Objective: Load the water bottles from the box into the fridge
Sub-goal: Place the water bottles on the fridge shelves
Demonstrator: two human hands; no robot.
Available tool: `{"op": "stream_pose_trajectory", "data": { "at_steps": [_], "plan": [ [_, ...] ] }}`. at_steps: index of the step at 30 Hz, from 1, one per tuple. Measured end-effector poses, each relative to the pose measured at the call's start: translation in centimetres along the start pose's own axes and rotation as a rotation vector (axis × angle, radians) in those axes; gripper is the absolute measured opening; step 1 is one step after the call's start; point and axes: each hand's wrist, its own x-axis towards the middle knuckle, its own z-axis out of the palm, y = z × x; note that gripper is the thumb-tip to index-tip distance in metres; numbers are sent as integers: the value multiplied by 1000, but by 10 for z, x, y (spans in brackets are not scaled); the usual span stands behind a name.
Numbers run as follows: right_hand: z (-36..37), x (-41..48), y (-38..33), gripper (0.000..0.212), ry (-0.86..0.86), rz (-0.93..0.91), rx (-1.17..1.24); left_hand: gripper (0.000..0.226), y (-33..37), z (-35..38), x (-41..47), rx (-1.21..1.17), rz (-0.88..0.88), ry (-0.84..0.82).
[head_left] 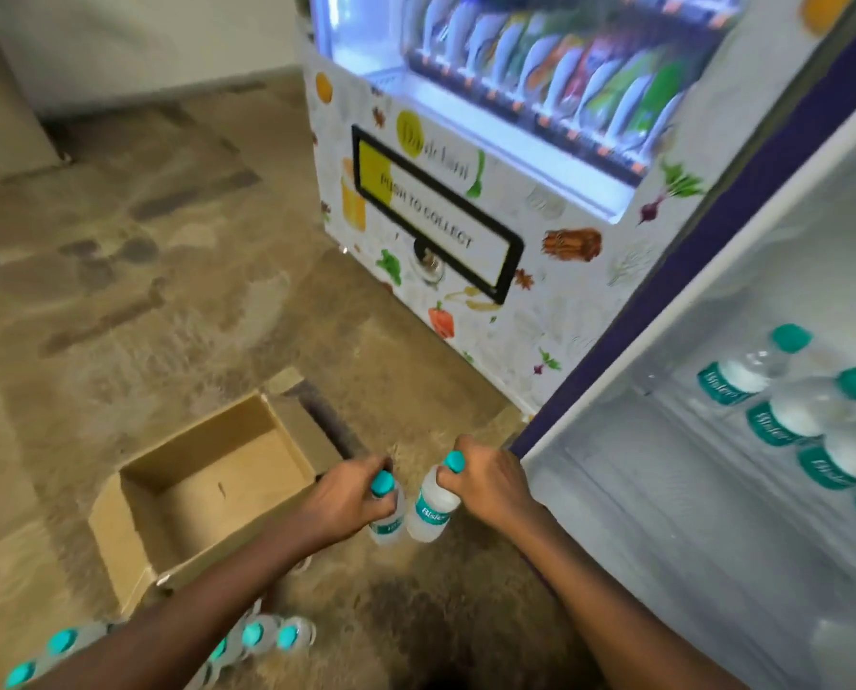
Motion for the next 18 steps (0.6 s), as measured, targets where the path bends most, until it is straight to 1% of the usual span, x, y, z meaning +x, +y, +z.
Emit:
{"op": "stream_pose_trajectory", "data": {
  "at_steps": [3,5,9,12,14,18],
  "plan": [
    [-48,-11,5,33,111,63,2,34,43,-22,18,-56,72,32],
    [-77,-20,12,37,184,98,14,33,73,-38,29,-68,146,64],
    [-129,-43,29,37,346,130,119,20,135,-70,44,-105,318,74],
    [-169,-64,40,33,465,172,143,26,181,-88,49,-79,488,135],
    [-198,-79,45,31,533,193,150,31,210,-99,52,7,583,185],
    [-254,-112,54,27,704,232,164,36,268,-118,53,106,729,216]
  ]
}}
